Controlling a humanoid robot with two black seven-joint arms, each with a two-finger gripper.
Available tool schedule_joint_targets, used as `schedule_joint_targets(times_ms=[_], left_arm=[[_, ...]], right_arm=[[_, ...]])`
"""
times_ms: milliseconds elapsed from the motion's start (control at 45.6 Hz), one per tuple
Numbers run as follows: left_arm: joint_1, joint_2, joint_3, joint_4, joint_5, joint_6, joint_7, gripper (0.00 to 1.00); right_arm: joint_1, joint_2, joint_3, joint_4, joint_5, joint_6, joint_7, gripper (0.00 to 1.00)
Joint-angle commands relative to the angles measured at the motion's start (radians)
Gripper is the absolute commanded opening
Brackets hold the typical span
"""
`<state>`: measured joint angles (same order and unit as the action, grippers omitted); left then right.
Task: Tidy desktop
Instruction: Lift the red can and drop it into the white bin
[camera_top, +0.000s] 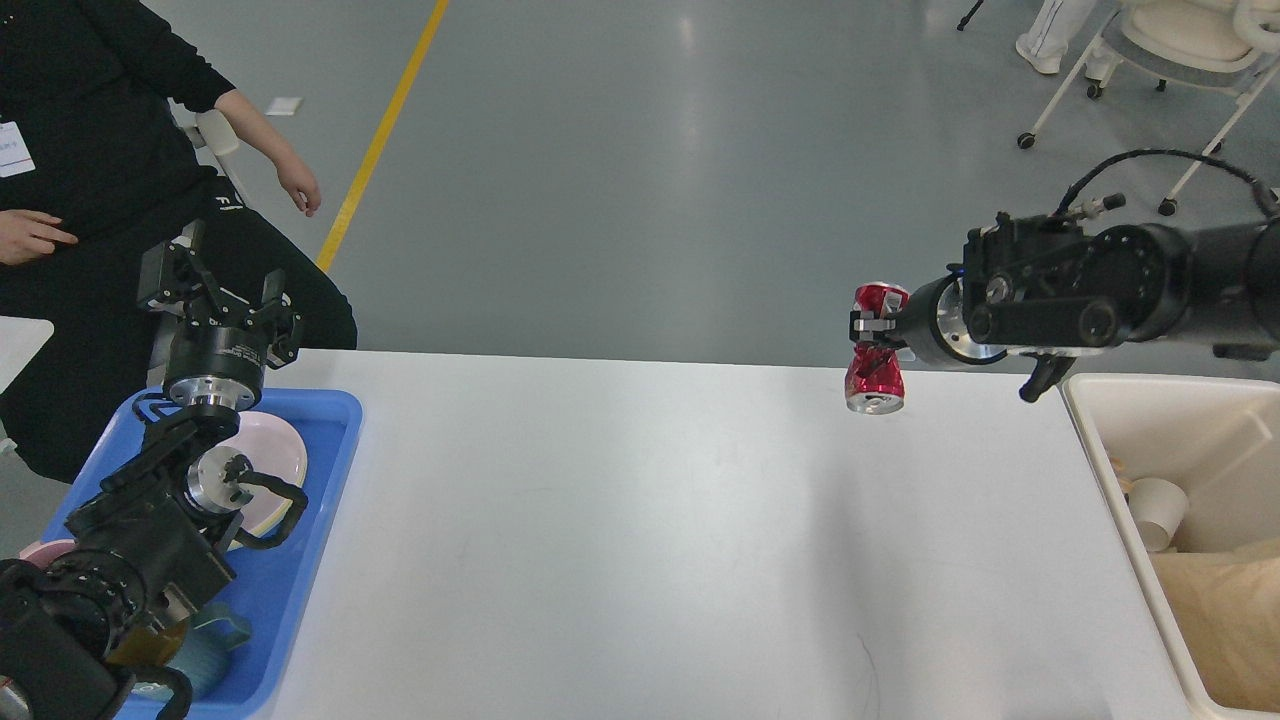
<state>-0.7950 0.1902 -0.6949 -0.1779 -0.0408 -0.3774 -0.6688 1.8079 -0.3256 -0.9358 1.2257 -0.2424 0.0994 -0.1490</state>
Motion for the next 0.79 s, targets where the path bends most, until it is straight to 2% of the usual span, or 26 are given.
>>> schedule_joint_targets(times_ms=[0, 132, 329, 592, 767], left_arm=[[-0.001, 0.000, 0.000, 0.000, -0.001, 0.000, 0.000, 0.96], [0.000, 0.000, 0.000, 0.000, -0.001, 0.000, 0.000, 0.96], [0.000, 0.000, 0.000, 0.000, -0.001, 0.000, 0.000, 0.96], [0.000, 0.000, 0.000, 0.000, -0.001, 0.000, 0.000, 0.96], [0.000, 0.000, 0.000, 0.000, -0.001, 0.000, 0.000, 0.96]], right_arm=[[0.083, -0.117, 0.086, 0.041, 0.000, 0.106, -0.001, 0.13], [0.123, -0.208, 0.158, 0.043, 0.000, 0.223, -0.004, 0.13], [0.055, -0.269, 0.161, -0.023, -0.003, 0.229, -0.009, 0.13], [-0.203, -0.343, 0.177, -0.307, 0.009, 0.194, -0.009, 0.13], [-0.409, -0.375, 0.183, -0.475, 0.015, 0.071, -0.009, 0.15]])
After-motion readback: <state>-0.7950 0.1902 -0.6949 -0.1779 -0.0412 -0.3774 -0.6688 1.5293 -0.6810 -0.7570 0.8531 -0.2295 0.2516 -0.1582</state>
